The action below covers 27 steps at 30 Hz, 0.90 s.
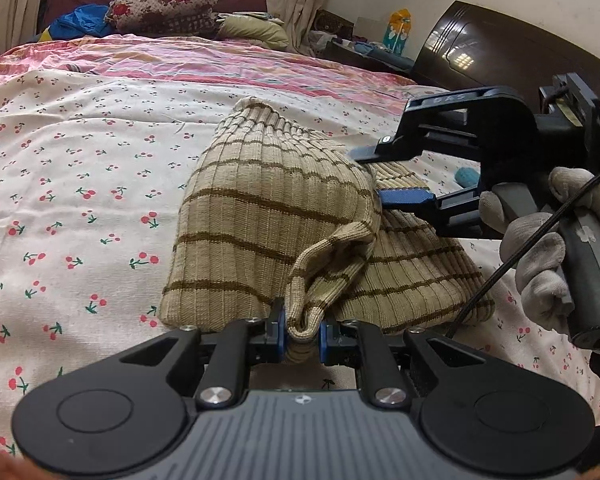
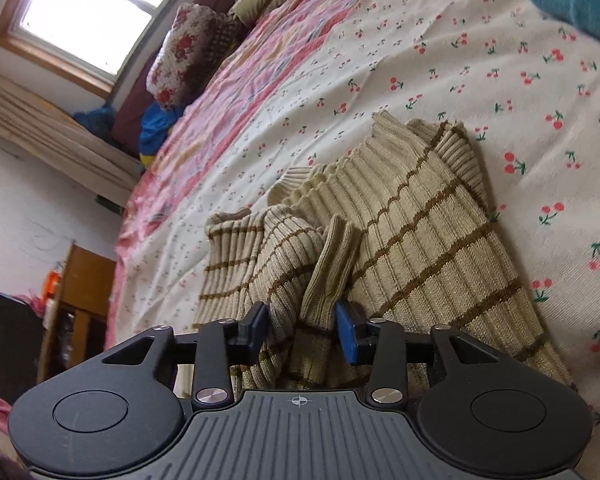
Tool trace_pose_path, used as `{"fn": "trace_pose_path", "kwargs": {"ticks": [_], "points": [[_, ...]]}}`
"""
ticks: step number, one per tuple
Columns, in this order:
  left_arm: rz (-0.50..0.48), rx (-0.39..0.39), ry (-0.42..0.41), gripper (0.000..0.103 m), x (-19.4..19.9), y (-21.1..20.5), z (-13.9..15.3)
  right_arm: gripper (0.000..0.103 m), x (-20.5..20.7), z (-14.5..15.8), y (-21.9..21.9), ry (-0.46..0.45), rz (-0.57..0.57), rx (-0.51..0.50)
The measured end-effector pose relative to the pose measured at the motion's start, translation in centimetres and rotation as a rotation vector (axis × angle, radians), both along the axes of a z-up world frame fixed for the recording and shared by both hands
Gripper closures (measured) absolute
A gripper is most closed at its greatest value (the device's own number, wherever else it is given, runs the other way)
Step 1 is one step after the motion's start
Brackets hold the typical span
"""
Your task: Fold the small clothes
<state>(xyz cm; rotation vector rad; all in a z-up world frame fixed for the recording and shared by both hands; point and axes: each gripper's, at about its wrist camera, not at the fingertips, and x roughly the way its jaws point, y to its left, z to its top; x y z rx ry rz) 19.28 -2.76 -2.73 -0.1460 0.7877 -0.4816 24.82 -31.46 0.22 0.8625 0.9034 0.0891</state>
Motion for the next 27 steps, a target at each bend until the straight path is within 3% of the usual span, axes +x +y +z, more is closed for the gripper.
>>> {"fn": "trace_pose_path", "kwargs": {"ticks": [6,9,10,11,13,14,21,27], "points": [[-0.004,0.008,-0.003,0.082,0.0,-0.1,0.1,0.044,-0.3,-0.2,-1.0,-0.038,0.003,0.093],[-0.004,0.017,-0.005,0.082,0.0,-0.3,0.1,0.041,0.2,0.2,-0.2,-0.050,0.029,0.040],[-0.004,0.021,-0.006,0.082,0.0,-0.4,0.2,0.046,0.5,0.3,0.5,-0.045,0.047,-0.005],[-0.004,0.023,-0.007,0.082,-0.1,-0.5,0.2,0.061,0.9,0.5,1.2,-0.037,0.067,-0.056],[0.000,0.027,-0.007,0.082,-0.2,-0.6,0.5,0.080,1.4,0.7,2.2,-0.019,0.097,-0.111],[0.001,0.024,-0.009,0.082,-0.3,-0.6,0.7,0.083,1.6,1.0,2.4,-0.022,0.109,-0.114],[-0.054,-0.025,-0.059,0.082,-0.6,-2.7,4.1,0.086,1.5,5.7,2.2,-0.136,0.223,-0.242],[-0.131,-0.073,-0.070,0.082,-0.2,-6.9,5.8,0.087,2.5,8.6,0.4,-0.159,0.286,-0.371]]}}
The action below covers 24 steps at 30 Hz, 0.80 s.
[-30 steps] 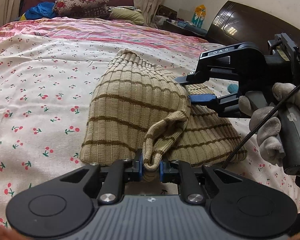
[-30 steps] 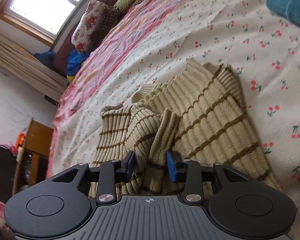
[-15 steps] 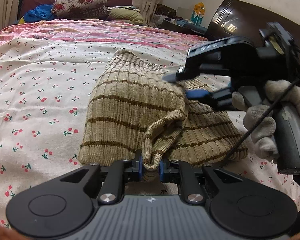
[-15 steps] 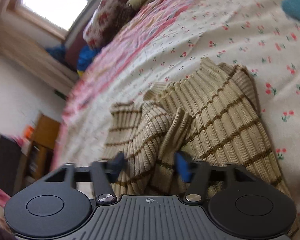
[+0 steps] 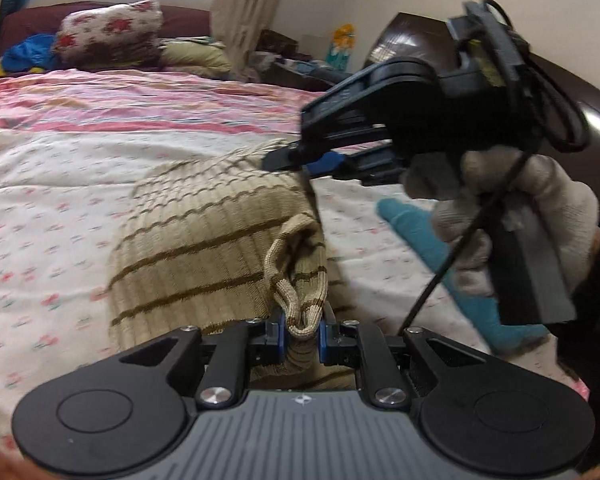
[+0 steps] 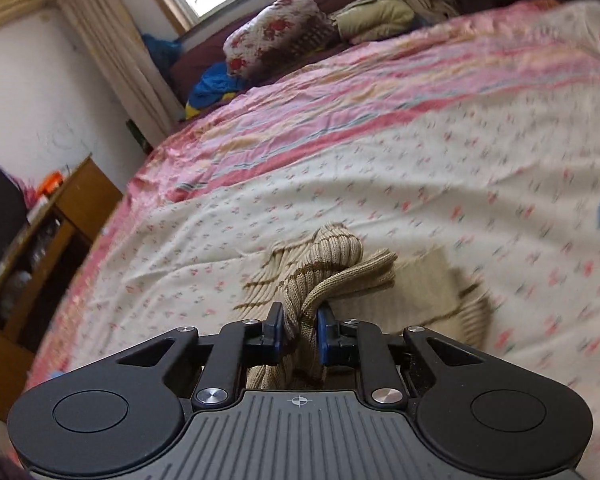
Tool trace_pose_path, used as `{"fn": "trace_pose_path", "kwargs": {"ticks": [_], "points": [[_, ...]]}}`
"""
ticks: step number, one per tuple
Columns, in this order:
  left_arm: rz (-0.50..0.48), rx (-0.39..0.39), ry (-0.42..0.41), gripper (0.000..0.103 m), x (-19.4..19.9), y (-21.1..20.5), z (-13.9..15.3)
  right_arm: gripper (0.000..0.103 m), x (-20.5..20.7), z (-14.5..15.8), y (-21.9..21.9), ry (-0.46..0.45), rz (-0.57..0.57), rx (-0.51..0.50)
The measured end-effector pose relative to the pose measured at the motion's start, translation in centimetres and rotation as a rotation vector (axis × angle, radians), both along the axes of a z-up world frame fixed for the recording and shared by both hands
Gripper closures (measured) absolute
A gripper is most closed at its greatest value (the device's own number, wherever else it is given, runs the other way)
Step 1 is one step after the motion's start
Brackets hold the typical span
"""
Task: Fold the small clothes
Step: 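Fold the held edge over the sweater bundle with both grippers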
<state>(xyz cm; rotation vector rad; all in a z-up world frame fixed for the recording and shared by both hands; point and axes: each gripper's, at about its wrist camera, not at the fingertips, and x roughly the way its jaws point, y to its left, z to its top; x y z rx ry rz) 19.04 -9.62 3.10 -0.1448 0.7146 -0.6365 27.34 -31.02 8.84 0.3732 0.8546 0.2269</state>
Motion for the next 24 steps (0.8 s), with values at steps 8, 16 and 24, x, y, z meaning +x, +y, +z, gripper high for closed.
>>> {"fn": "trace_pose_path", "kwargs": {"ticks": [8,16,24], "points": [[-0.048,0.026,0.057,0.082,1.4,-5.2,-1.8,0.087,1.0,-1.8,-3.9,0.042,-0.005,-0.084],[-0.067,0.085,0.083,0.082,0.9,-7.1,-4.0,0.087,0.2,-5.9,-6.8,0.096,-0.052,-0.078],[-0.085,0.071,0.117,0.076,-0.2,-6.0,-2.5,0.079,-1.0,-5.2,-6.1,0.062,-0.051,-0.144]]}}
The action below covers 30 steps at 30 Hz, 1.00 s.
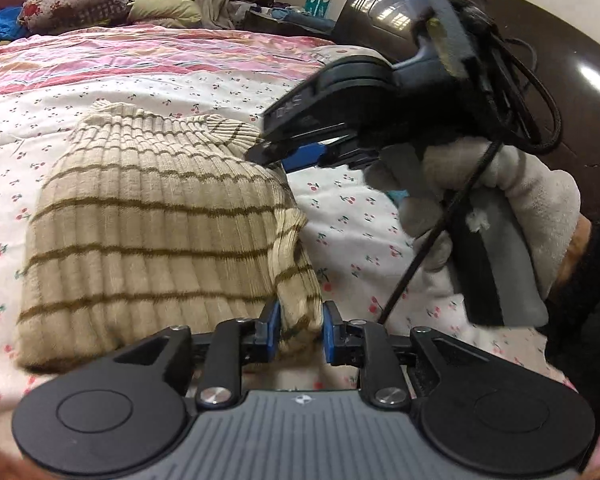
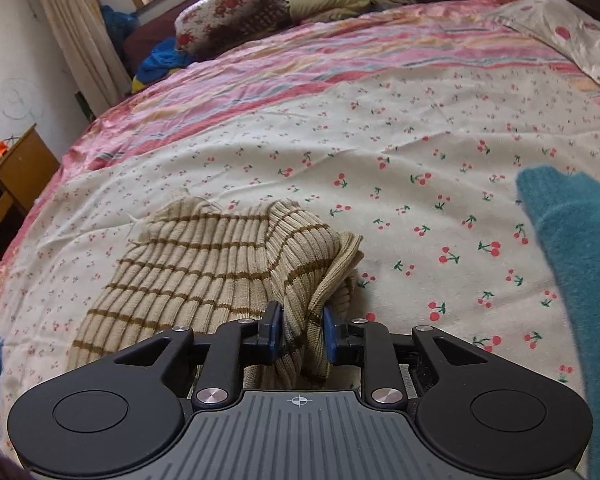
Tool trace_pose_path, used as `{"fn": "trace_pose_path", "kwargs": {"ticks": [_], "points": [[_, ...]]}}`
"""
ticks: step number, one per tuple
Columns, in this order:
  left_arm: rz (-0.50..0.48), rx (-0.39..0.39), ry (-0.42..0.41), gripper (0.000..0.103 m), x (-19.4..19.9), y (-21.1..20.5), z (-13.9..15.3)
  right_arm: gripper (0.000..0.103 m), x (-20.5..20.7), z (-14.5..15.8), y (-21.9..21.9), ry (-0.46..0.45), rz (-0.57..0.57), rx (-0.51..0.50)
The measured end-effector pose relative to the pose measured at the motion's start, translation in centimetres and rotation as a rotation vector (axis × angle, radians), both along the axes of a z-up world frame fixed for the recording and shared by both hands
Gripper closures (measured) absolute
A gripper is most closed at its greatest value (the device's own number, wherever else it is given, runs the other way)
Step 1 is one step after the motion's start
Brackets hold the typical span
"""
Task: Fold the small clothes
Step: 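Fold the held edge over the sweater bundle with both grippers, then open both grippers and release the folded sweater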
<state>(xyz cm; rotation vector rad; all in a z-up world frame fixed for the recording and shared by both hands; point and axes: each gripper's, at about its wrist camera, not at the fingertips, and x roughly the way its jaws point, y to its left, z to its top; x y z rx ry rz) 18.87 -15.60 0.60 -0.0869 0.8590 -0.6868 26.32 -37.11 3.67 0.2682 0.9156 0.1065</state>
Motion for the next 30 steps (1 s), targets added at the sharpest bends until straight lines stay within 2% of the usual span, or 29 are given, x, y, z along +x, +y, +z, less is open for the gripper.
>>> {"fn": "trace_pose_path", "kwargs": {"ticks": [3,6,8,11,15,16,18,20,21,22,24,30], "points": [[-0.020,-0.006,0.007,0.075,-1.4,1.5,0.8,0.079,-1.5,1.5,-0.3,-0.031,-0.010,-0.024],[-0.022,-0.019,0.000,0.075,-2.8,2.9,1.4,0.079,-3.4,3.1,0.1,-0.094,-0.017,-0.120],[-0.019,-0.027,-0.015,0.075,-3.0,3.9,2.0,0.079,-5.1,4.0,1.0,-0.138,0.029,-0.102],[0.012,0.000,-0.062,0.075,-3.5,5.5,2.7,0.079,-6.7,4.1,2.6,-0.152,0.133,-0.054],[0.111,0.000,-0.086,0.075,-1.4,7.5,3.3,0.080,-7.2,2.3,4.4,-0.122,0.206,-0.088],[0.138,-0.011,-0.095,0.075,-0.6,7.9,3.3,0.080,-7.0,1.5,4.5,-0.099,0.197,-0.108],[0.182,-0.012,-0.110,0.075,0.8,8.2,3.3,0.089,-6.5,0.2,4.1,-0.052,0.165,-0.135],[0.204,0.003,-0.081,0.075,2.5,8.2,2.4,0.090,-6.6,-0.7,3.5,-0.026,0.132,-0.150],[0.211,0.019,-0.058,0.075,3.4,8.0,1.6,0.089,-6.9,-1.1,3.0,-0.013,0.114,-0.149],[0.213,0.034,-0.031,0.075,4.2,7.7,0.6,0.083,-7.1,-1.5,2.7,-0.001,0.101,-0.146],[0.206,0.072,-0.012,0.075,4.7,7.2,-0.4,0.083,-7.7,-2.3,2.1,0.016,0.082,-0.118],[0.168,0.135,-0.070,0.075,3.3,6.6,1.0,0.082,-7.9,-0.8,2.3,-0.009,0.074,-0.140]]}}
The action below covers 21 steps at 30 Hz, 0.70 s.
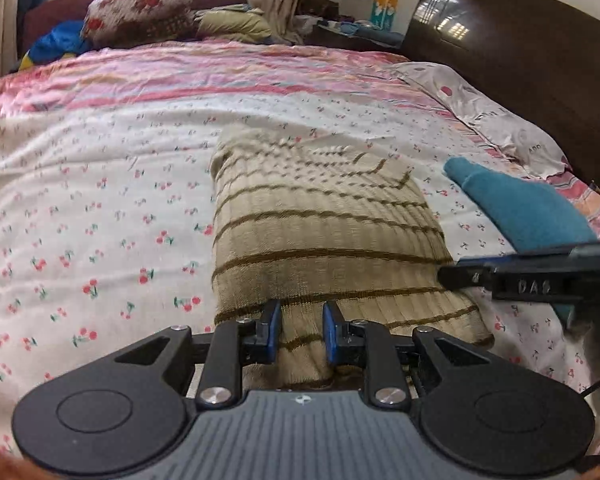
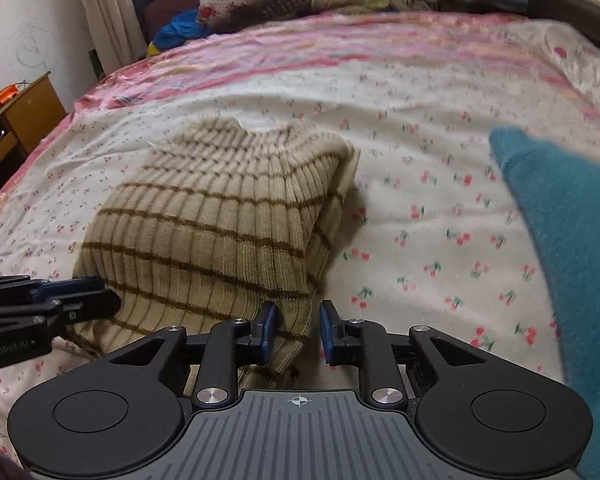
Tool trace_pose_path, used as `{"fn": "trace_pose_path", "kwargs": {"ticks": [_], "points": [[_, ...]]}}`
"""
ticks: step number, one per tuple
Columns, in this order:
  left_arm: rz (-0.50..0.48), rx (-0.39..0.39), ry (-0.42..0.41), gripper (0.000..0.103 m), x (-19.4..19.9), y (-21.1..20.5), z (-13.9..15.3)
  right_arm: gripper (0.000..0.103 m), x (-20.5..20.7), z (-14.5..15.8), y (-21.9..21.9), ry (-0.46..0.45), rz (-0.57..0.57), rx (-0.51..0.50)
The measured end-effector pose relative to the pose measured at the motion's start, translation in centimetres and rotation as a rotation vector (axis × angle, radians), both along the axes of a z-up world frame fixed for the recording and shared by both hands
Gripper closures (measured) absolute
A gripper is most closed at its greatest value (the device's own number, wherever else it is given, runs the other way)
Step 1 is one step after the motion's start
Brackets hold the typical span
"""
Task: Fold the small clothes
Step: 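Open both grippers and release the folded sweater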
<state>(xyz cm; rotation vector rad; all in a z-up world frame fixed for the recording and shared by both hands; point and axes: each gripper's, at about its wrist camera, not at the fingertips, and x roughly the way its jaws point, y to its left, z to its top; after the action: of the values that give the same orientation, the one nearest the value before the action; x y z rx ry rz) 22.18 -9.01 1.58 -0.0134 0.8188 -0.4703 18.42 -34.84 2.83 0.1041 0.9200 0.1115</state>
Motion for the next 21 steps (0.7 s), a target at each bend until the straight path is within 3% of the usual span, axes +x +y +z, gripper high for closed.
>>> {"fn": "trace_pose_path", "kwargs": {"ticks": [8,15,18,21], "points": [[-0.005,0.051,-0.048,0.075,1.7,-1.9,1.4,0.082,2.1,3.5,0.7,-0.145,-0.032,-0.100],[-0.025,0.091,-0.060,0.075,2.7,-3.2,0.7,0.082,6.1,1.5,1.9,-0.143,-0.015,-0.099],[-0.035,0.092,-0.058,0.074,2.6,-3.2,0.6,0.082,6.5,0.0,2.2,-0.120,-0.017,-0.145],[-0.049,0.097,-0.048,0.074,2.1,-3.2,0.5,0.082,6.2,-0.2,1.7,-0.117,-0.043,-0.118]]}}
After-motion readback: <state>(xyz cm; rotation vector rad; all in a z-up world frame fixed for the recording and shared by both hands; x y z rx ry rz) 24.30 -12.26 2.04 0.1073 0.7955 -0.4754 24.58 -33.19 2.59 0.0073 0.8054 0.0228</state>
